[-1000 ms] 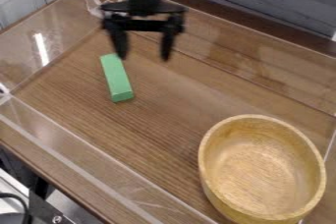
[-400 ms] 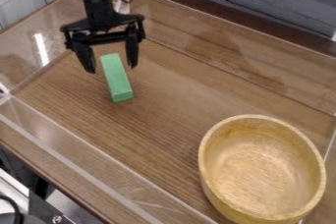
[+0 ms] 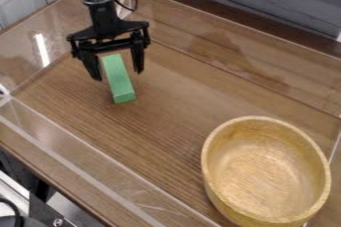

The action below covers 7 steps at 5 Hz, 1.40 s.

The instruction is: Put the green block in the brown bowl

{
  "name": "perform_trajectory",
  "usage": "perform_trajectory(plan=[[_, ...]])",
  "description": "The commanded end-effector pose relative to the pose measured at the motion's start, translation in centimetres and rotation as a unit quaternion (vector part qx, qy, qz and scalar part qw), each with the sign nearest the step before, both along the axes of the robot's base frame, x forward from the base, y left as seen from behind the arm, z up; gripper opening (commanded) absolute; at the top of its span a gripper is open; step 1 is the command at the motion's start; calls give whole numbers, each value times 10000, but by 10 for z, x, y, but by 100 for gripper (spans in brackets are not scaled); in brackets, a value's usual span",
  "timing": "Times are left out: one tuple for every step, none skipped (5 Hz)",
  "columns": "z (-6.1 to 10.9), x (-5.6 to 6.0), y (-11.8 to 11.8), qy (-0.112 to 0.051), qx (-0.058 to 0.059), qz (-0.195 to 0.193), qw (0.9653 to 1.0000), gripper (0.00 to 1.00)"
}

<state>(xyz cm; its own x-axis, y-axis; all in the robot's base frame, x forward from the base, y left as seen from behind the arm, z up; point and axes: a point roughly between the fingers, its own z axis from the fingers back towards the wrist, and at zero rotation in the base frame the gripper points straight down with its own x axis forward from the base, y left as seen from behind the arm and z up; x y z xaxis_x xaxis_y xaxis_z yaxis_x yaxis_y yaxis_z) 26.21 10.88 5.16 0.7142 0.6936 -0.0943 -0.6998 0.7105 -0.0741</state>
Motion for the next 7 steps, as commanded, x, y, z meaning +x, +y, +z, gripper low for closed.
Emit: perform_trajectory(plan=[[4,6,1,-173,46,60,9998,100],[0,9,1,-183,11,135,9997,100],[-3,12,3,-194,-8,160,9997,100],[-5,15,5,-206,-12,172,9996,100],[-7,17,6,-216,-14,177,9996,100],[-9,20,8,-225,-14,176,9996,100],[-10,22,9,-233,-11,171,9996,100]])
